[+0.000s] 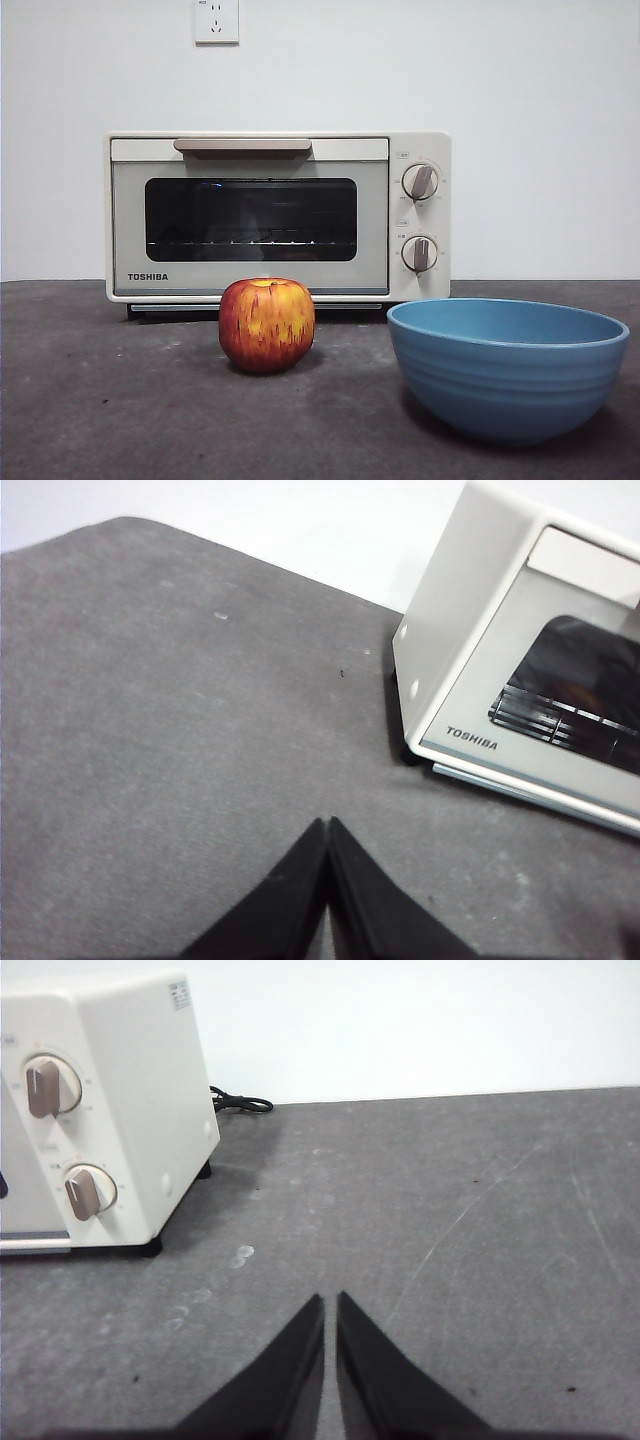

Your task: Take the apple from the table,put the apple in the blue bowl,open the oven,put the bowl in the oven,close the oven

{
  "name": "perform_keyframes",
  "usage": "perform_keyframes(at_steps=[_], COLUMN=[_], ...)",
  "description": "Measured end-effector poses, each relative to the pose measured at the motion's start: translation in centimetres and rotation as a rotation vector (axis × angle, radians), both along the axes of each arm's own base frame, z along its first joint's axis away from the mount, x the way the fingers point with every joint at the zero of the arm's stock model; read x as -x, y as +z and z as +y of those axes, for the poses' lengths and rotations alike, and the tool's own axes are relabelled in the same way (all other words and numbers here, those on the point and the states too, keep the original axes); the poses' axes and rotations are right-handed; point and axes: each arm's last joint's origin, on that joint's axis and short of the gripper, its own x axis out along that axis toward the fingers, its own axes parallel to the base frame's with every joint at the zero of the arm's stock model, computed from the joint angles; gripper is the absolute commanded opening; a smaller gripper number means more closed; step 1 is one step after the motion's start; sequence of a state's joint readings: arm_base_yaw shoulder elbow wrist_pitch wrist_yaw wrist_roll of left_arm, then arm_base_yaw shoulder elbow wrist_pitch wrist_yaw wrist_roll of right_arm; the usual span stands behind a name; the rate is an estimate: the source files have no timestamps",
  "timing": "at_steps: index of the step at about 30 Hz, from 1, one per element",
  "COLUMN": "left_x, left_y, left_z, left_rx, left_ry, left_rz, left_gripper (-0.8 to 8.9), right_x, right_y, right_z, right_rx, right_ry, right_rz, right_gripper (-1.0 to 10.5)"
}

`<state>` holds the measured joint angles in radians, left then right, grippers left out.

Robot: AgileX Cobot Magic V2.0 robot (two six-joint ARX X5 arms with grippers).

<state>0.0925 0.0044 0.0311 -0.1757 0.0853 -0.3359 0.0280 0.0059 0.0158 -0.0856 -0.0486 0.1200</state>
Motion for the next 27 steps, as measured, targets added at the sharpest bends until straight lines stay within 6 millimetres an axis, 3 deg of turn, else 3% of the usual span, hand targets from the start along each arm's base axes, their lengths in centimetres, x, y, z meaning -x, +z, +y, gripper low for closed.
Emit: perform_keyframes(at_steps=[11, 19, 27], left_x=[0.4, 0.8, 0.3], left_y=[0.4, 4.2, 7.5], left_z=[-0.5, -1.0, -1.4], left_rx=[0.185, 0.241, 0.251], left_ry=[-0.144, -0.276, -0.431], left_rz=[0.070, 0.125, 0.266], left_gripper=[0.07, 0.07, 0.07], right_x=[0.4, 1.6, 1.5], right_y=[0.6, 4.4, 8.7], right_z=[0.3, 0.5, 1.1], right_rx=[-0.216, -0.267, -0.265], right_ry=[0.095, 0.161, 0.300], right_rz=[0.088, 0.132, 0.314], right_gripper=[0.0, 0.0, 0.0])
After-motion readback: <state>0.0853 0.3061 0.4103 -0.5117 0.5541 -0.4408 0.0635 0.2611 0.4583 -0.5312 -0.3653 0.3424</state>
